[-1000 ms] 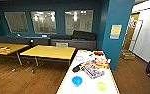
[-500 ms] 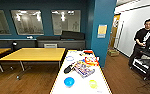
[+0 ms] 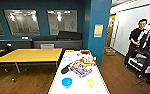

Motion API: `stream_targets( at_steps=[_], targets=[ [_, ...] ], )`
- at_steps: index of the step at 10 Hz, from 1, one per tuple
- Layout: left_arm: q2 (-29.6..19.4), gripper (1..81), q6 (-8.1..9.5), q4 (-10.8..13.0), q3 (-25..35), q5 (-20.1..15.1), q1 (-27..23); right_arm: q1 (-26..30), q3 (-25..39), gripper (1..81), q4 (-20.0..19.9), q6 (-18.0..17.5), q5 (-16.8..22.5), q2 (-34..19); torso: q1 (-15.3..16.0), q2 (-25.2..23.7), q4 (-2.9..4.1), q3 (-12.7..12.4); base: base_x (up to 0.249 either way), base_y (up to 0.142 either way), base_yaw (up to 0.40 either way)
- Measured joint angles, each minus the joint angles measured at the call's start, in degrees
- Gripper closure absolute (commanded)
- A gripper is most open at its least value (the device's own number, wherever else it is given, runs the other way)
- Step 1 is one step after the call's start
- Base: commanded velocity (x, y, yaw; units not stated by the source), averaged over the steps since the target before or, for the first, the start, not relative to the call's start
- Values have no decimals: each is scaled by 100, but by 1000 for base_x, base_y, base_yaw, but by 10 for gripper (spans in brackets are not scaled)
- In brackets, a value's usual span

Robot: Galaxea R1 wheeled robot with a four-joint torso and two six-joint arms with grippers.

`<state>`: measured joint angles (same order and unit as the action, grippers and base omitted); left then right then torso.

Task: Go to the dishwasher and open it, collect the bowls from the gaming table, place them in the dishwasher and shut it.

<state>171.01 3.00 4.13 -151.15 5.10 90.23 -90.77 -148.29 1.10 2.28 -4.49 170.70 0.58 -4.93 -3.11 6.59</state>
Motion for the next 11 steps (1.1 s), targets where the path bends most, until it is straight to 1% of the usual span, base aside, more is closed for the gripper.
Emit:
stream_targets(
  at_steps=[9, 11],
  targets=[
    [-4, 10, 2, -9, -1, -11, 11, 15, -1, 10, 0, 0, -2, 2, 0, 0, 0, 0, 0, 0, 0],
    [-6, 10, 2, -9, -1, -13, 15, 15, -1, 10, 2, 0, -5, 2, 0, 0, 0, 0, 0, 82, 0]
  ],
)
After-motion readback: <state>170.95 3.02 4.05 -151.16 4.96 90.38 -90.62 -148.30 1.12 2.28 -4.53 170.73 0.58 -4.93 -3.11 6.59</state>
